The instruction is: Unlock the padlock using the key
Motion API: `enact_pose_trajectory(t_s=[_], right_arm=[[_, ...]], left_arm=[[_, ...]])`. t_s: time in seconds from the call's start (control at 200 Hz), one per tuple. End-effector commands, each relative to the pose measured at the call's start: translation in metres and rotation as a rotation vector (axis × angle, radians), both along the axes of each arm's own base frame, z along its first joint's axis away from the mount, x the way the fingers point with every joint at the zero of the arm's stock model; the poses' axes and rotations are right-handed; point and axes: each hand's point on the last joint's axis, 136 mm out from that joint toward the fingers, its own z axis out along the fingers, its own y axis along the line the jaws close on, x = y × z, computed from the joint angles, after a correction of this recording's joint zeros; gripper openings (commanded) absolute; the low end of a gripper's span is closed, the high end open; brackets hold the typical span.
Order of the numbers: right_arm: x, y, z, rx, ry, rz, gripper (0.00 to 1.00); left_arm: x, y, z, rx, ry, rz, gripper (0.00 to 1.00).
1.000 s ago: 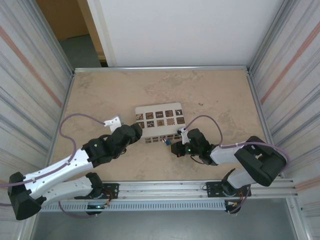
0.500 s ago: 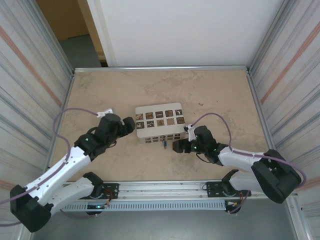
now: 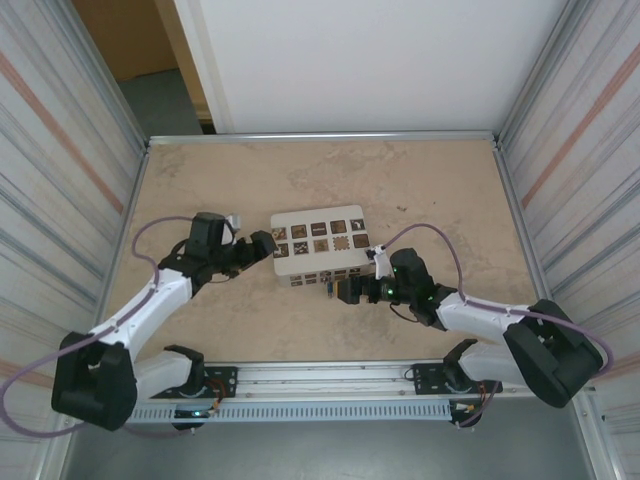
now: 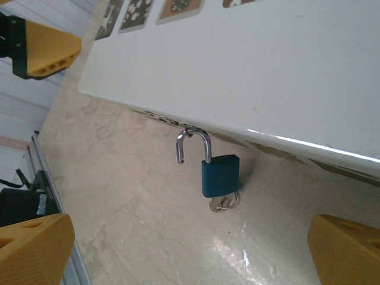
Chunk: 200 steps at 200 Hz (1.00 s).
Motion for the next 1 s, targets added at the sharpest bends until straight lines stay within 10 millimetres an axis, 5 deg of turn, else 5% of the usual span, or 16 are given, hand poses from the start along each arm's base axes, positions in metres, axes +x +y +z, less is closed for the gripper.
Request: enact_pose_trajectory(t_s=[0.0,0.401,0.782,0.997], right_arm=[[0.011,0.004,0.01,0.021,-0.019,-0.023,0.99],[0.036,-0.003,0.007,-0.037,-0.052,-0.072,0.99],[0.074,-0.007,0.01,-0.075,-0.099,-0.093,0.99],[0.096,-0.004,0.005,-0.077,-0.093,-0.096,0.99]], left_arm=[[0.012,-0.012,0.01,-0.047,-0.033,-0.083,0.9],[0.03,-0.017,-0.046,-0.011,0.113,-0.087,0.85],[-0.003,-0.004,-0.084,0.087,0.223,-0.05,0.84],[-0.016,-0.008,-0.086,0.085,0.231,-0.048,0.84]])
